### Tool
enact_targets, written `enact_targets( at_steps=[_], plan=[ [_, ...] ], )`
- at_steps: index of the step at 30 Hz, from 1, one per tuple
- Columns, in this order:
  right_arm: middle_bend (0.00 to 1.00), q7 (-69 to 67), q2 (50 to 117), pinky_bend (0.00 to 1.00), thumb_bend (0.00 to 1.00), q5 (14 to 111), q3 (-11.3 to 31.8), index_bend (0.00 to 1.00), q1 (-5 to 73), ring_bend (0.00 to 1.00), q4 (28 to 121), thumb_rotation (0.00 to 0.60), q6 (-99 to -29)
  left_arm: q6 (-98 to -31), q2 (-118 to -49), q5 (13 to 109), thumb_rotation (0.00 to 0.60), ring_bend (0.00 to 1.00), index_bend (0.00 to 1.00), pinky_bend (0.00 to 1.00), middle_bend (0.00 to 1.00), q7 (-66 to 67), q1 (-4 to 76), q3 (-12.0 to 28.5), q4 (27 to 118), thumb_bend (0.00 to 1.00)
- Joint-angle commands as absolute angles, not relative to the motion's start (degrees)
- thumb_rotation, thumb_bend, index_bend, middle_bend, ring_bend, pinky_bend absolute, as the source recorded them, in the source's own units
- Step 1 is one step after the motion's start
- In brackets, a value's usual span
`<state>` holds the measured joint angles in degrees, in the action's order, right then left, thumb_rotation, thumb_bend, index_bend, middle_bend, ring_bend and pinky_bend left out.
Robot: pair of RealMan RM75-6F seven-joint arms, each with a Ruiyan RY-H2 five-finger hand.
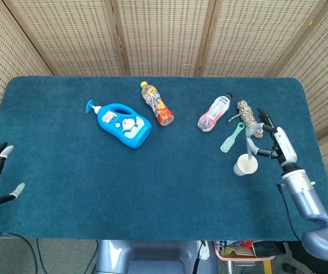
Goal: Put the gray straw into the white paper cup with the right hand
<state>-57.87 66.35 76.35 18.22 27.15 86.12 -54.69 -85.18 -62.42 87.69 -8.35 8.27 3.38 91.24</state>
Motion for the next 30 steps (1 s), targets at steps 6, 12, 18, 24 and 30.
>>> enact_targets(
  at_steps=[6,12,18,24,30],
  plan=[
    [0.03,-61.37,70.41,0.00,0.52,79.97,15.02,0.64,27.24,0.00,79.24,0.600,-55.27,-84.98,-62.62,87.38,0.600,0.00,0.00,0.00,0.00,-7.84,8.31,3.44,91.36,0.29],
    [0.03,-61.54,71.69,0.00,0.52,80.41,14.36,0.64,27.93,0.00,77.70,0.600,-55.51,-84.63,-62.70,87.04,0.600,0.00,0.00,0.00,0.00,-7.66,8.43,3.53,91.24,0.29],
    [0.03,-60.87,72.49,0.00,0.52,80.06,13.78,0.64,28.61,0.00,76.69,0.600,-54.84,-84.59,-62.74,86.92,0.600,0.00,0.00,0.00,0.00,-7.59,8.43,3.58,91.22,0.29],
    [0.03,-60.48,73.24,0.00,0.52,79.53,13.49,0.64,29.19,0.00,75.96,0.600,-54.08,-84.42,-62.87,86.93,0.600,0.00,0.00,0.00,0.00,-7.31,8.49,3.51,91.23,0.29],
    [0.03,-59.85,74.23,0.00,0.52,78.59,12.94,0.64,29.82,0.00,74.37,0.600,-52.54,-84.37,-62.81,86.82,0.600,0.00,0.00,0.00,0.00,-7.42,8.50,3.56,91.20,0.29]
  ],
)
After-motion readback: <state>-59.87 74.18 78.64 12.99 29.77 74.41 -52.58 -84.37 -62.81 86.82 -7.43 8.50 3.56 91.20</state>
